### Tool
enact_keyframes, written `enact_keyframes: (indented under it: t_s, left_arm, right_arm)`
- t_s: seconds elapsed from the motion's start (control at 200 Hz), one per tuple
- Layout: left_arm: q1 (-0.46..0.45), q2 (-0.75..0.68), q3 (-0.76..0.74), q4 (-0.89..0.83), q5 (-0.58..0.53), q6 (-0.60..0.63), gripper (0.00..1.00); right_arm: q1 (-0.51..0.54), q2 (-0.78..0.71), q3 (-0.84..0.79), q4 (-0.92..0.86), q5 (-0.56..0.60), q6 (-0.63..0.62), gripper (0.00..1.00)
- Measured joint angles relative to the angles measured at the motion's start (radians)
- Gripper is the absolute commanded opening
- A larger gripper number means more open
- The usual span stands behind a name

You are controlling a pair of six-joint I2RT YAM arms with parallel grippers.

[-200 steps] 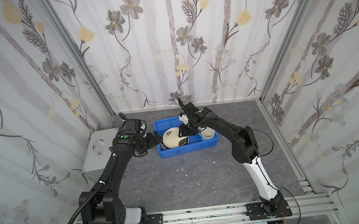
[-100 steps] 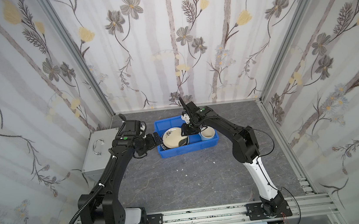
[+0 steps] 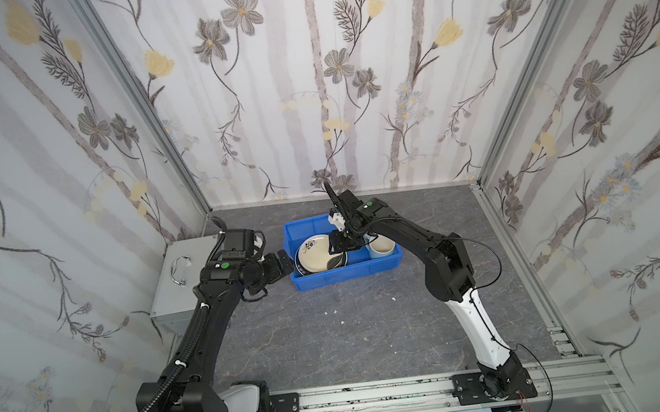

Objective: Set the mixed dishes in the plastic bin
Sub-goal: 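Open the right gripper and lift both grippers away from the bin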

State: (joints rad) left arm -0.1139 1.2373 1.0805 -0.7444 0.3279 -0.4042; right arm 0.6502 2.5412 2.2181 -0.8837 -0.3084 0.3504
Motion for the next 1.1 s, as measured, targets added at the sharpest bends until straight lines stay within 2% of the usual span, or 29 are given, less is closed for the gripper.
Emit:
enact_keyframes:
  t_s: [0.2, 0.275, 0.375, 0.545, 0.564, 0.579, 0.594, 0.904, 1.099]
  left_arm:
    - [0.004, -0.026, -0.01, -0.011, -0.018, 0.0, 1.0]
    - [0.009, -0.05, -0.013, -0.021, -0.04, 0.002, 1.0]
    - [0.018, -0.1, -0.027, -0.047, -0.075, 0.013, 1.0]
    - [0.024, -0.226, -0.093, -0.091, -0.164, 0.033, 1.0]
    - [0.024, -0.246, -0.104, -0.097, -0.177, 0.034, 1.0]
    - [0.024, -0.259, -0.112, -0.099, -0.185, 0.034, 1.0]
    - [0.024, -0.273, -0.12, -0.1, -0.194, 0.034, 1.0]
    - [0.026, -0.586, -0.261, -0.088, -0.369, 0.045, 1.0]
    - [0.026, -0.672, -0.313, -0.013, -0.463, 0.106, 1.0]
  right_arm:
    - [-0.001, -0.045, -0.008, -0.021, 0.029, -0.018, 0.53]
    - [-0.002, -0.112, -0.057, -0.012, 0.047, -0.032, 0.58]
    - [-0.001, -0.264, -0.201, 0.019, 0.056, -0.043, 0.7]
    - [0.0, -0.576, -0.531, 0.143, 0.053, -0.056, 0.78]
    - [0.0, -0.612, -0.57, 0.157, 0.055, -0.056, 0.86]
    - [-0.001, -0.633, -0.594, 0.166, 0.052, -0.056, 0.97]
    - [0.0, -0.661, -0.624, 0.178, 0.055, -0.055, 0.99]
    - [-0.001, -1.159, -1.115, 0.328, 0.126, 0.003, 1.0]
    - [-0.002, -1.464, -1.32, 0.387, 0.249, 0.034, 1.0]
